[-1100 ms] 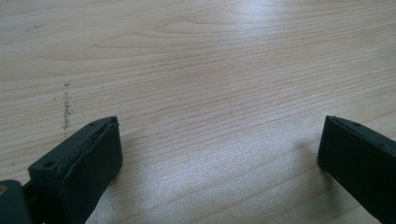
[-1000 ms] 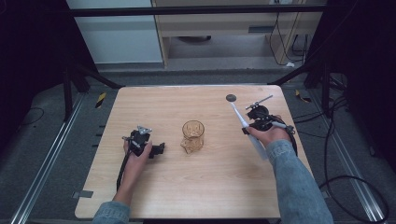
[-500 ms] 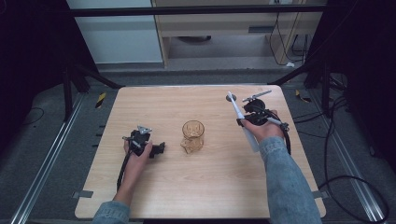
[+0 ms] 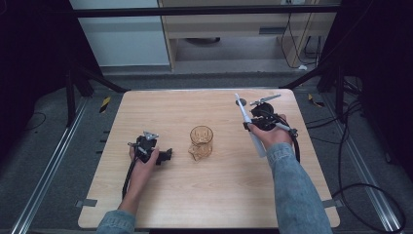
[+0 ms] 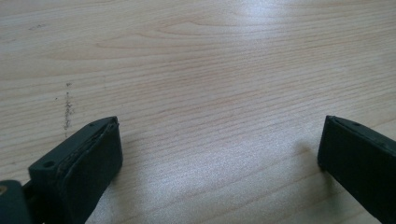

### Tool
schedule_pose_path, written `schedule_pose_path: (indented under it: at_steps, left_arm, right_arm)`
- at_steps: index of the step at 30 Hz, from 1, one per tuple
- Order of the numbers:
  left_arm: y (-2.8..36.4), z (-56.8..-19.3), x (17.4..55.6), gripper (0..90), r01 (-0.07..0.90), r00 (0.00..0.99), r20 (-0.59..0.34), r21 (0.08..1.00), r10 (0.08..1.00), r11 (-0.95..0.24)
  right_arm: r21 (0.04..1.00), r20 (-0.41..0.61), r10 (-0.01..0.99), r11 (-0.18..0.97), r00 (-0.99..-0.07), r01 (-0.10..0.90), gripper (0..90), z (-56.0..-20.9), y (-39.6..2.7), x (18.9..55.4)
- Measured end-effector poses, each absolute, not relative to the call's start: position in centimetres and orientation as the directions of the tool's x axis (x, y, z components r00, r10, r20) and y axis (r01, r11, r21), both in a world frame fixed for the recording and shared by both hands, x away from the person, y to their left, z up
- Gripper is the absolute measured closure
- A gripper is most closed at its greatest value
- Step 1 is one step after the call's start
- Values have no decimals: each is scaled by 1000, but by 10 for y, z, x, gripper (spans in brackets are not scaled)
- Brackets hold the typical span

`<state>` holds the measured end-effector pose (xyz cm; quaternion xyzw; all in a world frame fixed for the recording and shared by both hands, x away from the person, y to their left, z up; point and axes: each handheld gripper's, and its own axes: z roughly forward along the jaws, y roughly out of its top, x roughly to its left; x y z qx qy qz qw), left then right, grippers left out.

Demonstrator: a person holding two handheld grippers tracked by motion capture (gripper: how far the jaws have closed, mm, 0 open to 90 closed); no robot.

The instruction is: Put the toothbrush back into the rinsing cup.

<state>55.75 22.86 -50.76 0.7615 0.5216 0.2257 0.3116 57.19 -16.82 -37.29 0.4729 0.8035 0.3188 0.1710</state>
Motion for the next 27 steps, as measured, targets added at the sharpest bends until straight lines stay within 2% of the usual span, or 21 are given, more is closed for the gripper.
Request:
schedule_pose_path:
  at_steps: [7, 27]
  left_arm:
    - [229, -508, 557, 0, 654, 354, 18, 710, 935, -261]
    - [228, -508, 557, 0, 655, 351, 19, 710, 936, -260]
  right_arm:
    - [674, 21, 873, 349, -488, 652, 670, -372, -169, 571]
    - [795, 45, 883, 252, -468, 552, 671, -348, -145, 561]
